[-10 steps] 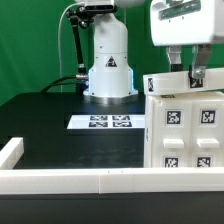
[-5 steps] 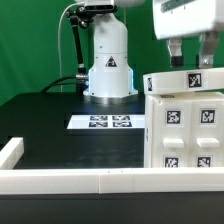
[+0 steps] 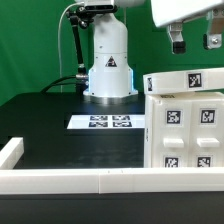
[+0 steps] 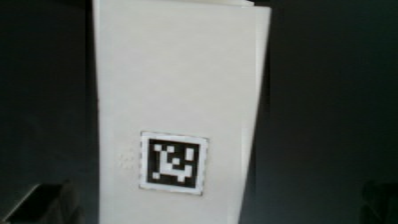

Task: Assemble cabinet

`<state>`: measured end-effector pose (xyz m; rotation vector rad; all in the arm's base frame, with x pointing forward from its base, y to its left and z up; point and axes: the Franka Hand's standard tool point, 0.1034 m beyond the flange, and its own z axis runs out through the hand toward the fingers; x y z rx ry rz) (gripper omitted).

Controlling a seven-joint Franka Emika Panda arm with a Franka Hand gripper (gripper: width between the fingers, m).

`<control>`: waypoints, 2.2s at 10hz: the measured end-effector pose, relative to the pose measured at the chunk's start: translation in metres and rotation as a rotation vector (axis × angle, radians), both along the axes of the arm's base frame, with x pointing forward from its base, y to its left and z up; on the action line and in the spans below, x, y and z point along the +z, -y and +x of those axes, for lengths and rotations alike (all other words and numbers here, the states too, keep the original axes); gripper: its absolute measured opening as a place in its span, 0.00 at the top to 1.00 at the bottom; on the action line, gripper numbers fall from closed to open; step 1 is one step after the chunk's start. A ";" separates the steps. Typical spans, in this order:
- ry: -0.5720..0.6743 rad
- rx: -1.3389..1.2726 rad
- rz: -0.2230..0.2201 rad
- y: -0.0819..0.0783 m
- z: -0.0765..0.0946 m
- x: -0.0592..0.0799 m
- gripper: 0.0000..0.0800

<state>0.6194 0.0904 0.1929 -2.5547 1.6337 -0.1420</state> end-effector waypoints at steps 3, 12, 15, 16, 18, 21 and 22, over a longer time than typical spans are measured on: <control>0.011 0.407 -0.064 0.002 0.005 -0.004 0.00; 0.038 1.321 -0.190 0.008 0.003 -0.009 0.00; 0.037 1.621 -0.233 -0.002 0.003 -0.007 0.00; 0.028 1.720 -0.233 -0.001 0.000 -0.009 0.00; 0.029 1.792 -0.246 0.001 0.001 -0.009 0.00; -0.042 2.211 -0.254 0.009 -0.002 -0.007 0.00; -0.065 2.314 -0.236 0.009 -0.002 -0.008 0.00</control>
Offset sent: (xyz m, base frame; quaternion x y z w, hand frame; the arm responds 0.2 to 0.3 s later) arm 0.0123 -0.0012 -0.0021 0.0117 -0.0255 -0.2992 0.9538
